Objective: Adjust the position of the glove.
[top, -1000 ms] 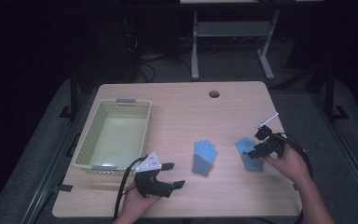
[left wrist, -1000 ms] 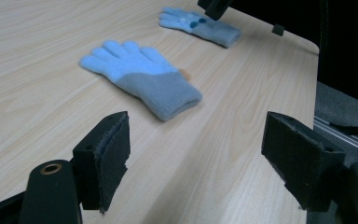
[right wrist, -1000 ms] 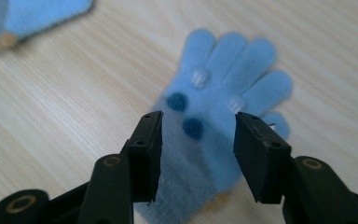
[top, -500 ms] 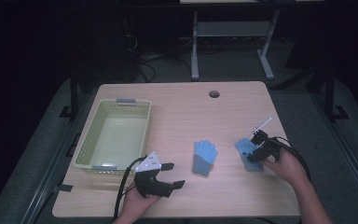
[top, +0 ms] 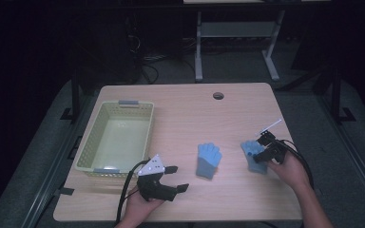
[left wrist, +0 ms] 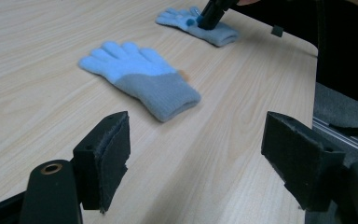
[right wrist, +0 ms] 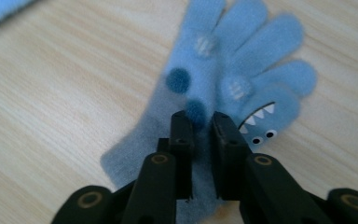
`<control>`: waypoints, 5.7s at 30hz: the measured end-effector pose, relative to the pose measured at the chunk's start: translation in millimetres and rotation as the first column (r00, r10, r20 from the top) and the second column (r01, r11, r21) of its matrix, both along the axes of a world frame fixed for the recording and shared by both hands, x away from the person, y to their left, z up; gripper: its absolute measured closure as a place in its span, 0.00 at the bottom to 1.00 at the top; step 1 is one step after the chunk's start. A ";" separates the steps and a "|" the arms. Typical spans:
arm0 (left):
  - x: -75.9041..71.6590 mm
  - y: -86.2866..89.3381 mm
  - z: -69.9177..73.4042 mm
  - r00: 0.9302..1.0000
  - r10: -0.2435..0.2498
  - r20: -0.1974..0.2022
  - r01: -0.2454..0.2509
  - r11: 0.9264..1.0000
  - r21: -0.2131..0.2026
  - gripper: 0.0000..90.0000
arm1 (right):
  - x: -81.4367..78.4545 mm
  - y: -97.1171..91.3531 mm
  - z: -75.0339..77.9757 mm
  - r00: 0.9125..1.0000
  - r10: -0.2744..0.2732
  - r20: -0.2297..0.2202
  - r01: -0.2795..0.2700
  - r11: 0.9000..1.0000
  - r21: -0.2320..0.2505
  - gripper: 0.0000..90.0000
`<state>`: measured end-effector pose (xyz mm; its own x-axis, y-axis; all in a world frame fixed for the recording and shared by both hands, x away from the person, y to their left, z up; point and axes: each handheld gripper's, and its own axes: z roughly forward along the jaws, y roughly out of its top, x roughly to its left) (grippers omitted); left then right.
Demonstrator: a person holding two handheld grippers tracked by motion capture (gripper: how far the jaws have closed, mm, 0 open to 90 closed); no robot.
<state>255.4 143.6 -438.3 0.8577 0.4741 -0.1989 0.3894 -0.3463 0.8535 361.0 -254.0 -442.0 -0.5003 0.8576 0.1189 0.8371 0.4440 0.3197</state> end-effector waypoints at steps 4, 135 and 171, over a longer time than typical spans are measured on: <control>1.0 1.7 0.5 1.000 0.003 0.000 -0.003 1.000 -0.002 0.26 | -1.8 -2.9 2.4 0.999 -0.042 0.005 0.041 0.999 0.019 0.93; 80.2 -51.2 -34.2 0.828 0.176 -0.533 -0.227 0.974 -0.030 0.43 | -33.6 81.9 -17.3 0.988 -0.153 -0.030 0.147 0.851 0.504 0.48; 86.9 -57.0 -46.9 0.791 0.085 -0.605 -0.161 0.984 -0.072 0.74 | -33.9 102.0 -33.4 0.982 -0.181 -0.054 0.180 0.809 0.560 0.79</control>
<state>342.3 86.6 -485.3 0.4852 0.5088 -0.7112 0.8672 -0.1762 0.4657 327.0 -152.0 -475.5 -0.3438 0.7177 0.6055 0.8836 0.0289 0.4674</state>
